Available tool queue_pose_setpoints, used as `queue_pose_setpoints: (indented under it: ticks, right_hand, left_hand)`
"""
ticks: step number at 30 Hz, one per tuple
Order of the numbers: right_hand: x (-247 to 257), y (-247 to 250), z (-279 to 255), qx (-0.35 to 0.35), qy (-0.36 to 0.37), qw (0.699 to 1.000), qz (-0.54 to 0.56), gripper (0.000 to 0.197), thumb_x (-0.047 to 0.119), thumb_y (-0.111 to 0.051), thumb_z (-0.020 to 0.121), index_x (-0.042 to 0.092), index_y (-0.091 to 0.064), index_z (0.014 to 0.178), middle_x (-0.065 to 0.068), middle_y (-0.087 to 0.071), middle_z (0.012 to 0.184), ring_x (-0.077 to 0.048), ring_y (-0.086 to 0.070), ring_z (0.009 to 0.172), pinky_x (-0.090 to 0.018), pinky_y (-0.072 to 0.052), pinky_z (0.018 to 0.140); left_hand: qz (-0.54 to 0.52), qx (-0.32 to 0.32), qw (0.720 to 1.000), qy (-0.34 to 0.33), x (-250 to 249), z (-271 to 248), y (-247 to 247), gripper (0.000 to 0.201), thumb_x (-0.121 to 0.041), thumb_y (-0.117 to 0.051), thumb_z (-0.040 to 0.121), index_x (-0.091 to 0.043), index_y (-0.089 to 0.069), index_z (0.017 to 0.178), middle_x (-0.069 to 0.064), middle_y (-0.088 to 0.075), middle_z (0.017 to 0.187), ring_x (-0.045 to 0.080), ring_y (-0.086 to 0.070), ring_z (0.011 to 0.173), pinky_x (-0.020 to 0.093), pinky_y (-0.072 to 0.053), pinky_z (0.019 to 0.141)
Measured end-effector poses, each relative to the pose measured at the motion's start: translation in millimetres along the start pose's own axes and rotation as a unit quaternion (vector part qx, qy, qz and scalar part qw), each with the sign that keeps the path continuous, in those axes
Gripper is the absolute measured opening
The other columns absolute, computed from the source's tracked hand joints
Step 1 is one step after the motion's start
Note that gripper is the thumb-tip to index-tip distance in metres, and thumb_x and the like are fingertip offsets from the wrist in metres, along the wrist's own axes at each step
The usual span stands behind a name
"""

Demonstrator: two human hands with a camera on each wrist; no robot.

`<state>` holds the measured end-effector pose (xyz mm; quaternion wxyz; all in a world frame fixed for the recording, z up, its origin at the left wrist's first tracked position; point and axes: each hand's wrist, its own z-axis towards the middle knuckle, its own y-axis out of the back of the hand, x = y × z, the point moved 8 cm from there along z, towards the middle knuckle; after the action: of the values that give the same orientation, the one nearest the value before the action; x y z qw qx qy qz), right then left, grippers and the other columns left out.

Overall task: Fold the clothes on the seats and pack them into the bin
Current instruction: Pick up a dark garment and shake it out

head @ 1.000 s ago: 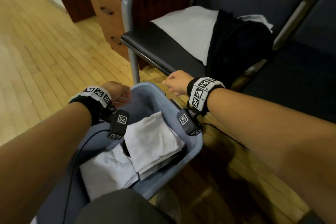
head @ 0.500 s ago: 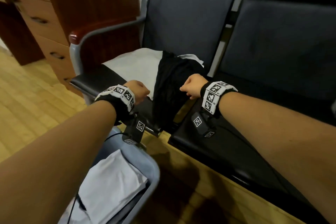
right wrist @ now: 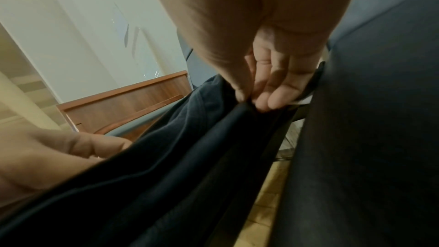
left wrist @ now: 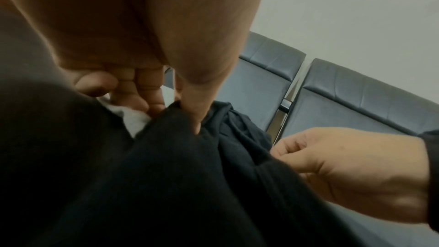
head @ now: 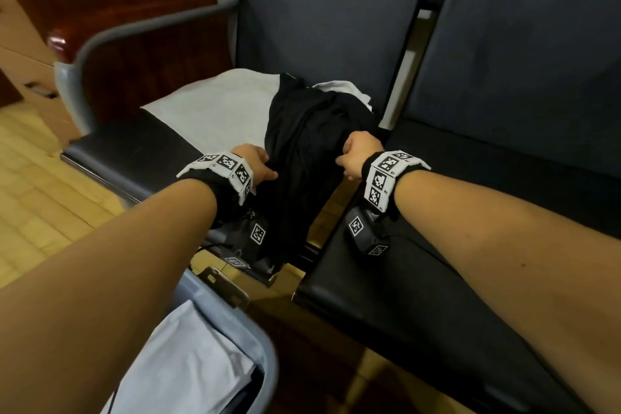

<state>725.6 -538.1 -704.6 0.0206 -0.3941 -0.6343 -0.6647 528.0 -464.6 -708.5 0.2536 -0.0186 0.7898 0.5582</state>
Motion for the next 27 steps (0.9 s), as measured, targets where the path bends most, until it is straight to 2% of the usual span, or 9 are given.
queue_pose_setpoints:
  ticks: [1,3,8,11,15,19,21,23,27]
  right_hand:
    - [-2.1,1.3,1.8,0.004,0.0,1.0,0.009,0.008,0.016,-0.066,0.087,0.013,-0.06,0.083,-0.014,-0.071,0.1,-0.029,-0.068,0.083,-0.035,-0.058,0.073]
    - [-2.5,5.4,2.0,0.007,0.004,0.999,0.031,0.022,0.013,-0.063,0.089,0.018,-0.053,0.07,-0.014,-0.07,0.09,-0.024,-0.067,0.071,-0.031,-0.057,0.063]
    - [11.5,34.4,-11.3,-0.045,-0.003,0.973,0.225,0.024,0.01,-0.049,0.094,0.019,-0.041,0.074,-0.013,-0.054,0.085,-0.04,-0.067,0.081,-0.051,-0.059,0.064]
    - [27.6,70.3,-22.8,-0.087,0.036,0.95,0.299,0.024,0.011,-0.046,0.093,0.022,-0.039,0.073,-0.009,-0.047,0.079,-0.033,-0.06,0.074,-0.061,-0.056,0.074]
    - [56.1,124.2,-60.4,-0.095,0.094,0.896,0.423,0.019,0.004,-0.039,0.099,0.018,-0.036,0.086,-0.004,-0.038,0.079,-0.022,-0.044,0.074,-0.046,-0.057,0.082]
    - [65.0,175.2,-95.4,-0.128,0.144,0.888,0.417,0.023,0.005,-0.042,0.099,0.019,-0.037,0.082,-0.002,-0.038,0.073,-0.013,-0.044,0.063,-0.044,-0.058,0.079]
    - [62.0,198.3,-113.4,-0.152,0.153,0.894,0.394,0.023,0.01,-0.047,0.096,0.021,-0.04,0.077,-0.002,-0.042,0.074,-0.017,-0.048,0.068,-0.047,-0.059,0.077]
    - [55.5,221.5,-133.3,-0.185,0.152,0.895,0.377,0.02,0.016,-0.052,0.091,0.023,-0.044,0.073,-0.005,-0.048,0.078,-0.023,-0.052,0.074,-0.048,-0.06,0.072]
    - [29.9,254.0,-169.2,-0.205,0.13,0.9,0.363,0.02,0.011,-0.054,0.089,0.018,-0.047,0.072,-0.004,-0.049,0.071,-0.021,-0.053,0.066,-0.034,-0.05,0.056]
  left_hand:
    - [-0.013,0.0,1.0,0.001,1.3,0.8,0.3,0.037,-0.027,-0.066,0.089,-0.008,-0.061,0.121,0.014,-0.066,0.115,0.029,-0.061,0.104,0.025,-0.04,0.079]
    - [-0.059,-0.006,0.998,-0.004,0.5,-2.9,6.3,0.028,-0.024,-0.064,0.09,-0.008,-0.063,0.114,0.015,-0.067,0.104,0.031,-0.064,0.097,0.028,-0.045,0.082]
    - [-0.176,-0.077,0.981,-0.032,-11.7,-16.3,42.8,0.025,-0.027,-0.057,0.094,-0.013,-0.058,0.113,0.015,-0.064,0.105,0.034,-0.061,0.103,0.042,-0.048,0.095]
    - [-0.272,-0.103,0.954,-0.066,-22.9,-26.4,68.4,0.009,-0.036,-0.063,0.083,-0.034,-0.06,0.09,0.016,-0.066,0.1,0.037,-0.064,0.098,0.05,-0.051,0.092]
    - [-0.371,-0.107,0.916,-0.109,-36.4,-34.4,95.9,0.009,-0.03,-0.062,0.08,-0.03,-0.055,0.085,0.013,-0.064,0.1,0.036,-0.063,0.098,0.056,-0.049,0.094]
    - [-0.442,-0.11,0.873,-0.175,-80.1,-96.7,127.7,0.012,-0.02,-0.06,0.087,-0.025,-0.054,0.078,0.002,-0.059,0.079,0.019,-0.059,0.078,0.038,-0.05,0.078]
    - [-0.469,-0.094,0.853,-0.21,-102.9,-122.7,135.8,0.015,-0.011,-0.053,0.095,-0.021,-0.053,0.083,0.001,-0.058,0.078,0.013,-0.059,0.071,0.031,-0.049,0.071]
    - [-0.509,-0.072,0.824,-0.239,-124.8,-147.0,140.2,0.016,-0.004,-0.049,0.096,-0.017,-0.052,0.086,0.005,-0.059,0.082,0.015,-0.06,0.074,0.032,-0.052,0.075]
    - [-0.543,-0.028,0.793,-0.275,-165.5,-188.4,135.0,0.018,0.001,-0.045,0.096,-0.013,-0.052,0.088,0.008,-0.059,0.087,0.021,-0.06,0.083,0.041,-0.049,0.092]
